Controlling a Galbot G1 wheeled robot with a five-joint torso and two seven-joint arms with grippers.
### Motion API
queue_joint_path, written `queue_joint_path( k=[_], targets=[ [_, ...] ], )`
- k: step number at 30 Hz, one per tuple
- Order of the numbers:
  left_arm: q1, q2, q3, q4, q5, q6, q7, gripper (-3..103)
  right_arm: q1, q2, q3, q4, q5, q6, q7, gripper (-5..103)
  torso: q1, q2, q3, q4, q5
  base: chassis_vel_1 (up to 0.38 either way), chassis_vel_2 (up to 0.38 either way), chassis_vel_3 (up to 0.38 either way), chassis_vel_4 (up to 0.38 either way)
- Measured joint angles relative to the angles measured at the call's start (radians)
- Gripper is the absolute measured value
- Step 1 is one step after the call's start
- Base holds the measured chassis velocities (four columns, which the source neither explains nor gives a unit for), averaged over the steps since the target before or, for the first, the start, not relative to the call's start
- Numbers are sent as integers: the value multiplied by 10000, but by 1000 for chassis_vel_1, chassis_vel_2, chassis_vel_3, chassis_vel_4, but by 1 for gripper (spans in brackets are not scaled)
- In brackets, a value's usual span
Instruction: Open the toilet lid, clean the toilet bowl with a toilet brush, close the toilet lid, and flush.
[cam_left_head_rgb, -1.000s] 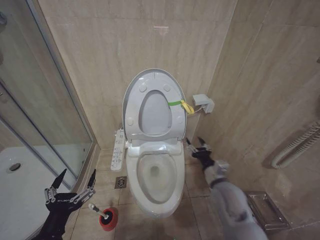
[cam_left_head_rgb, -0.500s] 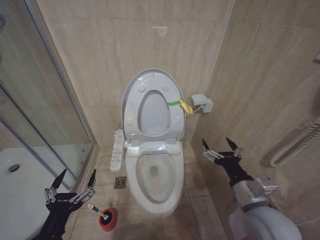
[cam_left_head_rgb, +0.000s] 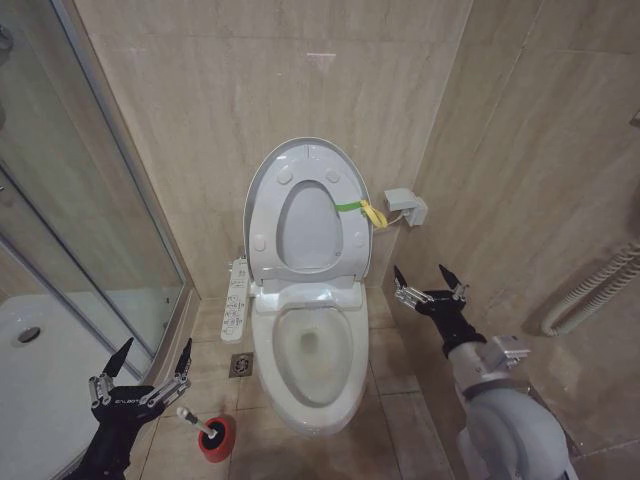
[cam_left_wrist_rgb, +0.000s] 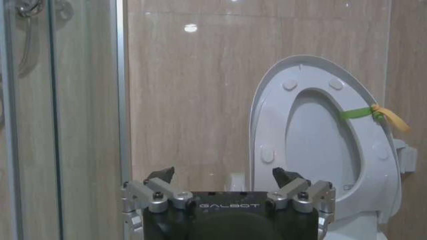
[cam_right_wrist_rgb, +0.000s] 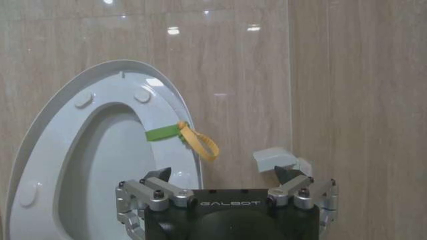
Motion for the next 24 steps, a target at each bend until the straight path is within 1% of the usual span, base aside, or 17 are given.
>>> queue_joint_path(
  k=[2,7,10,15,19,24],
  targets=[
    [0,0,0,0,0,0,0,99,307,-58,-22,-365,-9,129,-12,100,0,0,0,0,0,0,0,0,0],
    [0,0,0,0,0,0,0,99,783,-210,-67,-873,-6,186,-10,100,0,0,1,1,0,0,0,0,0],
    [0,0,0,0,0,0,0,99,1119,-305,-106,-1452,-206,582,-35,100,0,-1,1,0,0,0,0,0,0],
    [0,0,0,0,0,0,0,99,1472,-266,-204,-1936,-381,796,-135,100,0,-1,1,0,0,0,0,0,0],
    [0,0,0,0,0,0,0,99,1722,-237,-318,-2253,-445,900,-178,100,0,-1,1,0,0,0,0,0,0],
    [0,0,0,0,0,0,0,99,2413,-296,-561,-2972,-477,965,-265,100,0,-1,1,2,0,0,0,0,0]
  ],
)
